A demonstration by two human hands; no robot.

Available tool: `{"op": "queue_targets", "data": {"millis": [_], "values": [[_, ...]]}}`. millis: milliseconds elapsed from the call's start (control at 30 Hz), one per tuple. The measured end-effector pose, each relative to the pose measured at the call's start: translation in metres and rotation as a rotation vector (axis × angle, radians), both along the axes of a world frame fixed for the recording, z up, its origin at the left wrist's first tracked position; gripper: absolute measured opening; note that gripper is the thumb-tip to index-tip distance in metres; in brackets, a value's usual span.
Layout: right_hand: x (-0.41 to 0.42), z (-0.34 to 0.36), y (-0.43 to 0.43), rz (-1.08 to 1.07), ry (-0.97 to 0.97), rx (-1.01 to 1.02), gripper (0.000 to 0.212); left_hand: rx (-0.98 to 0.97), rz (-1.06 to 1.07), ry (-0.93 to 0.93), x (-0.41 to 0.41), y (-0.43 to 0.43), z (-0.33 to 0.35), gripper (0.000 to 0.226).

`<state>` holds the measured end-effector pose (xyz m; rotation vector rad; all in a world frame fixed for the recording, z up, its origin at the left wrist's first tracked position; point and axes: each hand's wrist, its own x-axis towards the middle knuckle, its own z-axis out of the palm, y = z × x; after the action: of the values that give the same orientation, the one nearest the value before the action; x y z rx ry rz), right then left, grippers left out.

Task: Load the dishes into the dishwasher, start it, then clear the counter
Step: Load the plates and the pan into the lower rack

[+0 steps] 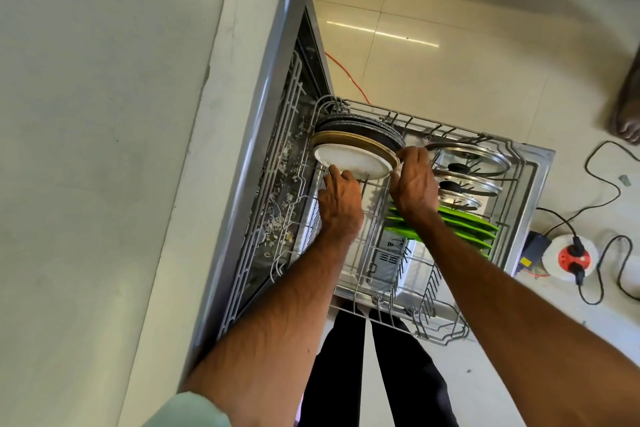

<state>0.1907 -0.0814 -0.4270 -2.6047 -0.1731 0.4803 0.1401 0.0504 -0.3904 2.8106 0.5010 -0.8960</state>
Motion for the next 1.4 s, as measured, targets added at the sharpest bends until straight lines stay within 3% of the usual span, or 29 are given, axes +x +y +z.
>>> {"op": "queue_targets", "data": {"millis": [133,267,433,633,867,1000,1267,1400], "values": [[-0.019,-0.001,0.012,0.12,0.02,-0.023,0.034,0.001,-0.014,-0.027,-0.011,-0.004,-0.001,0.069],[-0.018,0.001,0.031,0.227,-0.022,-0.051,0.036,-0.014,0.011,-0.025,-0.021,-0.001,0.0,0.079],[-0.027,0.011,0.044,0.246,-0.007,-0.037,0.028,-0.014,0.031,0.031,-0.034,0.004,0.007,0.076],[-0.065,0.045,0.031,0.264,0.015,0.053,0.026,-0.034,0.084,-0.031,-0.052,0.001,0.05,0.068],[-0.115,0.147,0.01,0.213,0.091,0.123,0.028,-0.095,0.087,-0.126,-0.11,-0.005,0.163,0.049],[-0.135,0.226,0.024,0.242,0.199,0.105,0.032,-0.164,0.22,-0.141,-0.155,-0.007,0.242,0.041],[-0.211,0.369,0.052,0.656,0.241,0.302,0.014,-0.183,0.614,-0.363,-0.286,0.0,0.377,0.034],[-0.264,0.42,0.071,0.898,0.245,0.35,0.012,-0.1,0.803,-0.417,-0.369,-0.009,0.427,0.028]]}}
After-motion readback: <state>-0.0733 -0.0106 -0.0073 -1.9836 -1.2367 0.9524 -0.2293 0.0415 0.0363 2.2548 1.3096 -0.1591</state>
